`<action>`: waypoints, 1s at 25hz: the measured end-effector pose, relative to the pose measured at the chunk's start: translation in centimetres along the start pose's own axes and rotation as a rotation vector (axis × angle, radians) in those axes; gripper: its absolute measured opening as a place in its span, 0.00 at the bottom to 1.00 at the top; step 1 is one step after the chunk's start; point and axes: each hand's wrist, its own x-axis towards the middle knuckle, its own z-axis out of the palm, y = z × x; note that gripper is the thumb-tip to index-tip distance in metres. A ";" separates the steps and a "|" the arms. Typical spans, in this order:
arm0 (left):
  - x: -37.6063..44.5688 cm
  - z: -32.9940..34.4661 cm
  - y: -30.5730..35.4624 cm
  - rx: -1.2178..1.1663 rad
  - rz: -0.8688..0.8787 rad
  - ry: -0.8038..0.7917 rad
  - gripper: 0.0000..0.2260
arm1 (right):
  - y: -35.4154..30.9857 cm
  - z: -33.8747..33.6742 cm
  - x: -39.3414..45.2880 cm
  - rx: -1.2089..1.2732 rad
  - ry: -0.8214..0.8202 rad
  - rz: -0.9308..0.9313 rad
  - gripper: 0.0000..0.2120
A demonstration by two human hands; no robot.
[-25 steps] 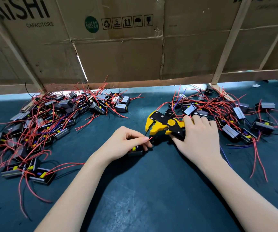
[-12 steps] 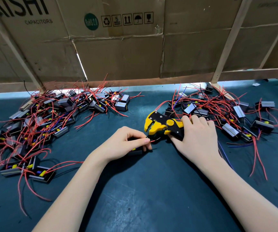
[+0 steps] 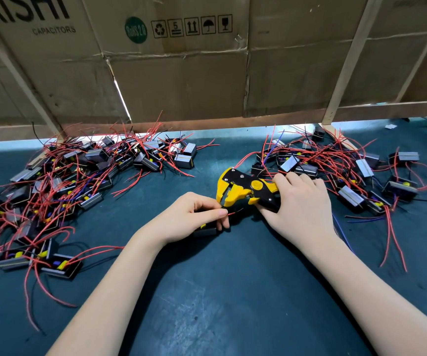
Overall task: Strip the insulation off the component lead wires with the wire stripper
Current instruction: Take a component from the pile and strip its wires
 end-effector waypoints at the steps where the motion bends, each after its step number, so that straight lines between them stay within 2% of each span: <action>1: 0.0 0.0 0.0 0.003 0.001 -0.003 0.12 | 0.0 0.0 0.1 -0.003 -0.005 0.002 0.22; 15: 0.0 -0.3 -0.1 0.016 0.008 -0.043 0.12 | 0.5 -0.1 0.3 -0.082 0.027 -0.002 0.22; 25: -0.1 -0.2 0.1 0.015 -0.002 -0.021 0.14 | 0.3 0.1 0.1 -0.072 -0.026 0.005 0.25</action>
